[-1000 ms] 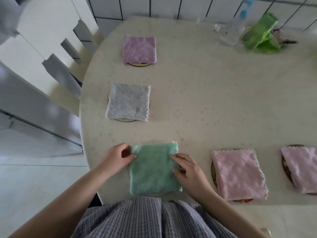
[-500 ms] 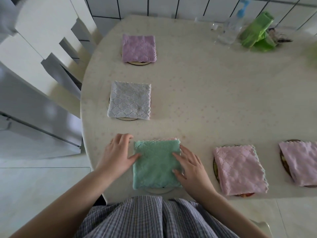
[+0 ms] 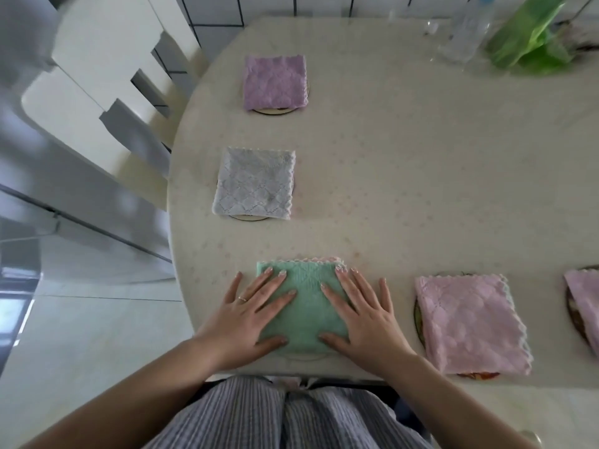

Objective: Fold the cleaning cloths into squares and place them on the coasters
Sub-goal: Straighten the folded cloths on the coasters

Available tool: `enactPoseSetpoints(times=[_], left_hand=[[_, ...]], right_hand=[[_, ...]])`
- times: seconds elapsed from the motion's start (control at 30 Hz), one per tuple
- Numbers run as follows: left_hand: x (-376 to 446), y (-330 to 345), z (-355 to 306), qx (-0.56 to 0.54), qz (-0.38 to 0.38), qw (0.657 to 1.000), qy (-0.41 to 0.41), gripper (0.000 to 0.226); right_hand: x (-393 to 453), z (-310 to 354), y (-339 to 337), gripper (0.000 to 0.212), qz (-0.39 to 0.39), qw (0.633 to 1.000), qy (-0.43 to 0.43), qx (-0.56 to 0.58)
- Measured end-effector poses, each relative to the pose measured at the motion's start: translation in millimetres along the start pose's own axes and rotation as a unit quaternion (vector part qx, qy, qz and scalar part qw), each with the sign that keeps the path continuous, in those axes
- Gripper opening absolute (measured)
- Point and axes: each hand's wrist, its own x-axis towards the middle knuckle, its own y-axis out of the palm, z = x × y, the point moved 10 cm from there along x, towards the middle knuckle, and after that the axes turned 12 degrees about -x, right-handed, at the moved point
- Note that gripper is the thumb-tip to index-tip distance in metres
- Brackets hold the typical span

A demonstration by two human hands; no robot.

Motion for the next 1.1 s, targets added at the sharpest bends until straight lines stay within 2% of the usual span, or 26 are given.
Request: enactPoseSetpoints(times=[0.13,0.23,0.33,0.4,0.47,0.57,0.63,0.67,0.77,0.87,0.97,1.03,1.1], left_hand=[[4,-10,2,-0.024,-0.004,1.0,0.009,0.073],[9,-38,17,-0.142,-0.069,0.987,-0.001,0.068],[18,-80,75,-0.278,-0.186,0.94,-0.068,0.06],[31,-105,124,-0.336,-0.241,0.904,-0.108,0.038],[49,-125,169,-0.375,-0.259,0.878,-0.147,0.012],[80,-149,215,-0.411,-0.245,0.861,-0.173,0.011],[100,-159,235,-0.406,-0.218,0.868,-0.183,0.017],[109,-158,243,-0.405,-0.192,0.873,-0.19,0.022],[135,-151,259,-0.417,-0.114,0.878,-0.207,0.032],[155,-151,261,-0.397,-0.067,0.895,-0.194,0.029],[166,-151,258,-0.377,-0.049,0.906,-0.188,0.011],[170,-151,257,-0.355,-0.048,0.914,-0.192,0.011],[173,-148,257,-0.334,-0.029,0.924,-0.184,0.013]], right_hand=[[1,-7,2,0.08,0.018,1.0,0.001,0.006],[2,-9,-12,0.079,-0.022,0.998,0.03,0.056],[16,-4,-36,0.077,-0.082,0.981,0.082,0.153],[38,0,-50,0.069,-0.119,0.962,0.127,0.21],[64,1,-59,0.057,-0.147,0.926,0.191,0.291],[104,1,-62,0.045,-0.131,0.856,0.294,0.405],[124,0,-61,0.04,-0.099,0.812,0.362,0.448],[131,0,-61,0.037,-0.082,0.8,0.391,0.447],[142,0,-63,0.028,-0.047,0.799,0.451,0.394],[147,-1,-66,0.029,-0.043,0.792,0.481,0.373],[152,2,-67,0.024,-0.045,0.789,0.488,0.37],[154,0,-63,0.014,-0.047,0.787,0.499,0.359],[155,-1,-60,0.014,-0.046,0.79,0.508,0.341]])
